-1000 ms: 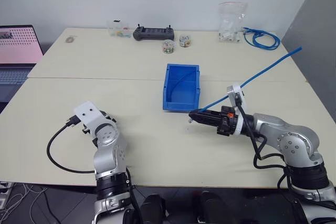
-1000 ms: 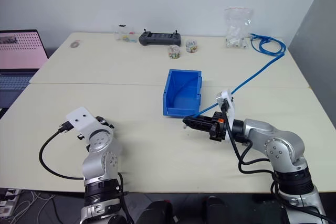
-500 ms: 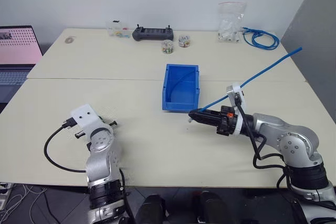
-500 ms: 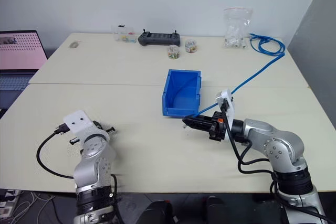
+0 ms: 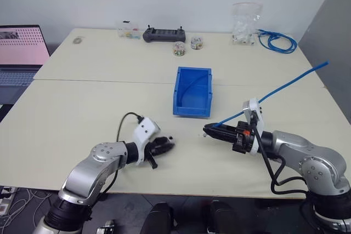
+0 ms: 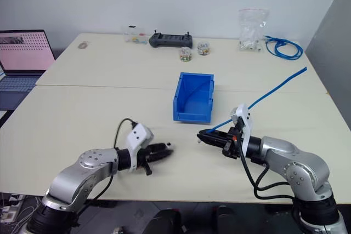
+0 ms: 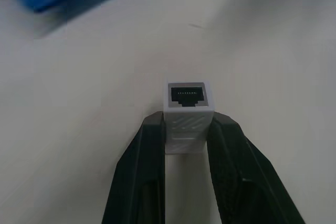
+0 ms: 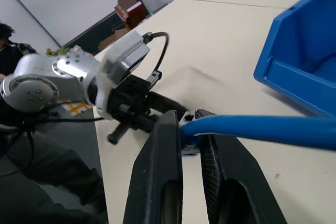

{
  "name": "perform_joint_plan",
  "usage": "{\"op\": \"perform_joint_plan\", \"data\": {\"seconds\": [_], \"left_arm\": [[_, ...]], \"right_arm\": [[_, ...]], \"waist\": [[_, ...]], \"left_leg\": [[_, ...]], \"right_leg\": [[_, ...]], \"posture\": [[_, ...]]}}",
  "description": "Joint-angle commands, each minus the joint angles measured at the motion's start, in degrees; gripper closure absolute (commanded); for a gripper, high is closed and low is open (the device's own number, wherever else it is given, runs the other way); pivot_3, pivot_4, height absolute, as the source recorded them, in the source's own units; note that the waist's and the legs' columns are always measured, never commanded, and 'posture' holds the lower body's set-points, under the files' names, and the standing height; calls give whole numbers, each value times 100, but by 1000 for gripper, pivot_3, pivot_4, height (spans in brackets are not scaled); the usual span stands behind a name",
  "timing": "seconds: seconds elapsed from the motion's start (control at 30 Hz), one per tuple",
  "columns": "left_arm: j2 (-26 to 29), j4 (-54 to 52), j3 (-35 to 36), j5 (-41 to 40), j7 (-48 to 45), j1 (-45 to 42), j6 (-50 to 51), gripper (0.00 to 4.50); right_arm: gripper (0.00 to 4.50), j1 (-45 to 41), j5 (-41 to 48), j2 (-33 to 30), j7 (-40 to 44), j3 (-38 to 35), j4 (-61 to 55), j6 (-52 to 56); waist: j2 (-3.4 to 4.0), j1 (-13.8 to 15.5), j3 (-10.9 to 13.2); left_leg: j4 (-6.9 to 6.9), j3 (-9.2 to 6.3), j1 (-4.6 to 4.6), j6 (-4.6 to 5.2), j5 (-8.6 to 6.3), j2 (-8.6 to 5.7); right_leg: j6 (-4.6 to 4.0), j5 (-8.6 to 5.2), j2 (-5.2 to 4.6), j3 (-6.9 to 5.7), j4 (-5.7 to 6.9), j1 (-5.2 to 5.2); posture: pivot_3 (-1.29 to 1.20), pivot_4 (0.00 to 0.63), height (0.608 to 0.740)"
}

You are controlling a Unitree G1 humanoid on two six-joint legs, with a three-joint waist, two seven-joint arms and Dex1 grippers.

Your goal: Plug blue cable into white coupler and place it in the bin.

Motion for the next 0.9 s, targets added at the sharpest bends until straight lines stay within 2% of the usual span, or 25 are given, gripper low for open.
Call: {"op": "perform_joint_plan", "data": {"seconds": [0.03, 0.2, 0.37, 0.7, 0.9], "left_arm": [[143, 449, -517, 331, -1033, -468, -830, 3718], [62, 1265, -1056, 957, -1685, -970, -1803, 3718], [-121, 1880, -1292, 1307, -1973, -1118, -2225, 3718], [-216, 2128, -1241, 1482, -2121, -1195, -2353, 3718], [-163, 2101, -1217, 1484, -2170, -1116, -2272, 3718]], "right_arm": [[4318, 130, -204, -121, 4, -36, -389, -254], [4318, 289, -953, -364, 206, 403, -564, -750], [4318, 225, -1461, -299, 551, 890, -346, -1293], [4318, -699, -2630, 219, 1357, 2098, 927, -2349], [4318, -811, -3019, 342, 1704, 2367, 1349, -2718]], "waist": [[0, -10, 0], [0, -42, 0], [0, -38, -1], [1, -36, -4], [2, -31, -5]], "left_leg": [[0, 3, 0, 0, 0, 6], [0, 5, 2, 0, 0, 14], [3, 5, 3, 1, 0, 13], [6, 5, 9, 2, 0, 11], [6, 4, 10, 2, 0, 11]], "right_leg": [[0, 0, 4, 1, 0, 0], [0, 0, 12, 2, 2, -1], [1, 0, 14, 1, 1, 1], [2, 0, 13, 2, 3, 7], [1, 1, 12, 3, 5, 7]], "posture": [[0, 150, 740], [0, 150, 740], [0, 150, 740], [0, 150, 740], [0, 150, 740]]}}
